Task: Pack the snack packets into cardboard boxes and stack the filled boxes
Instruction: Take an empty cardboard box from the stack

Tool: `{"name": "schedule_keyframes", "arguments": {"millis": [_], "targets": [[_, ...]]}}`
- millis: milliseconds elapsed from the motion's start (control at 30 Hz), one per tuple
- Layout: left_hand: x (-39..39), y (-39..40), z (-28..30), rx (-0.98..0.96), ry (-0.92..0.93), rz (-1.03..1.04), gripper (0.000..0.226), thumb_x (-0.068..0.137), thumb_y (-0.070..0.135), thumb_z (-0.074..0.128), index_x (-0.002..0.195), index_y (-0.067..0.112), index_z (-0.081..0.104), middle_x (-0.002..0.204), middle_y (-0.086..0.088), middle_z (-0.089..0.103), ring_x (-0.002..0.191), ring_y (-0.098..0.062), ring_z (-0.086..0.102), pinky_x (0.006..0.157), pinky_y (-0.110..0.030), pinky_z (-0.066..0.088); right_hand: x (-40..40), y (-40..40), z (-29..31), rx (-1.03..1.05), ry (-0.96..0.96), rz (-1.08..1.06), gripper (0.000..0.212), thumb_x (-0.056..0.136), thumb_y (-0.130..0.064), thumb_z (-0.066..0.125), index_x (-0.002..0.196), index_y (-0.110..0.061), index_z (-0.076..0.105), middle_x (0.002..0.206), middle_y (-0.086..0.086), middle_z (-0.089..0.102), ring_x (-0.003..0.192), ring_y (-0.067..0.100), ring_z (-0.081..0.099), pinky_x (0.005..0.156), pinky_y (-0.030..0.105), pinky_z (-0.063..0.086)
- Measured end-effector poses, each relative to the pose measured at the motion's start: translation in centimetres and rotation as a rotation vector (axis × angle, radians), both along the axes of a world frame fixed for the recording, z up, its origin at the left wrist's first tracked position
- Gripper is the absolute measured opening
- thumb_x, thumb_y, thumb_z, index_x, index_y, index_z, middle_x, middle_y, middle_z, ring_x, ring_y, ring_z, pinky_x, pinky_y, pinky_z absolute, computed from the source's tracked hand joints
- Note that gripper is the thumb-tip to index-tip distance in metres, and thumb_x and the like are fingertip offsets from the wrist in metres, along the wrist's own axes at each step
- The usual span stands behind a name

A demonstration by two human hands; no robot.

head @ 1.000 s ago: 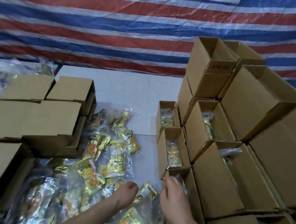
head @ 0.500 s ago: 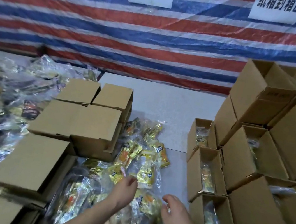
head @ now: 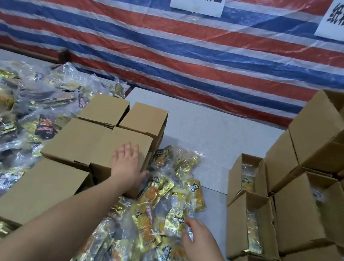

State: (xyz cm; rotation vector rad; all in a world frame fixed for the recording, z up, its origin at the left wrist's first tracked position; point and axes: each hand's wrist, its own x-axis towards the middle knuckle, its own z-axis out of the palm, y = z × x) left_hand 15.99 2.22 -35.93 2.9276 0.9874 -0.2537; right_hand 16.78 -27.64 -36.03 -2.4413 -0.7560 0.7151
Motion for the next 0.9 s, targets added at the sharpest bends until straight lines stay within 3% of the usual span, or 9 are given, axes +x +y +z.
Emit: {"name": "schedule_keyframes", "arguments": {"millis": [100,300,467,567,667,767,900], "targets": [[0.4,0.7,-1.1,-0.040,0.041,0.036,0.108,0.088,0.075,0.043,0.157,0.010,-0.009,0.165,-0.020,-0.004,0.152,-0.040,0.002,0.120,-0.055,0.008,0.2,0.3,0.4,-0.004,-0.006,0.016,0.046,0.104,-0.033,0.041,0.148,-0.020,0.040,0.146,-0.003,0.046,0.132,0.013,0.045,0.107,0.026,0.036],[0.6,-0.6,-1.4,-0.072,0.015,0.078,0.071,0.100,0.038,0.033,0.157,0.006,0.006,0.164,-0.017,0.013,0.151,-0.036,0.013,0.121,-0.055,0.016,0.2,-0.2,0.6,-0.003,0.008,0.023,0.047,0.104,-0.034,0.042,0.149,-0.022,0.040,0.148,-0.004,0.045,0.134,0.010,0.043,0.110,0.025,0.034],[-0.8,-2.0,2.9,-0.129,-0.136,0.096,0.054,0.101,0.019,0.038,0.153,0.008,0.027,0.150,-0.012,0.044,0.136,-0.029,0.045,0.110,-0.047,0.041,0.5,0.0,1.3,0.023,-0.015,0.009,0.043,0.104,-0.033,0.042,0.146,-0.023,0.043,0.146,-0.007,0.046,0.131,0.007,0.044,0.106,0.022,0.034],[-2.5,-2.3,6.8,-0.295,-0.392,0.087,0.037,0.104,0.020,0.041,0.139,0.012,0.052,0.122,-0.010,0.067,0.110,-0.025,0.065,0.093,-0.038,0.054,1.1,0.6,2.9,0.078,-0.055,-0.009,0.041,0.104,-0.033,0.043,0.143,-0.023,0.048,0.142,-0.008,0.050,0.127,0.006,0.047,0.105,0.023,0.038],[-4.2,-3.1,10.5,-0.525,-0.593,0.072,0.027,0.102,0.024,0.050,0.124,0.019,0.065,0.109,0.001,0.070,0.104,-0.018,0.065,0.092,-0.037,0.054,2.2,1.6,6.0,0.195,-0.154,-0.064,0.035,0.101,-0.030,0.049,0.135,-0.022,0.056,0.131,-0.007,0.056,0.113,0.005,0.051,0.093,0.020,0.039],[-5.4,-4.3,13.0,-0.647,-0.617,0.026,0.025,0.101,0.028,0.054,0.122,0.025,0.067,0.102,0.014,0.066,0.100,-0.005,0.061,0.088,-0.029,0.050,3.4,2.3,10.3,0.340,-0.256,-0.121,0.029,0.098,-0.028,0.055,0.126,-0.021,0.059,0.120,-0.009,0.055,0.116,0.009,0.052,0.094,0.019,0.037],[-6.5,-6.1,15.2,-0.799,-0.637,0.029,0.022,0.101,0.031,0.055,0.118,0.027,0.068,0.103,0.016,0.067,0.101,-0.003,0.060,0.078,-0.019,0.046,4.8,2.0,15.4,0.386,-0.414,-0.166,0.046,0.094,-0.034,0.061,0.137,-0.021,0.048,0.136,-0.007,0.045,0.126,0.010,0.044,0.106,0.026,0.034]]}}
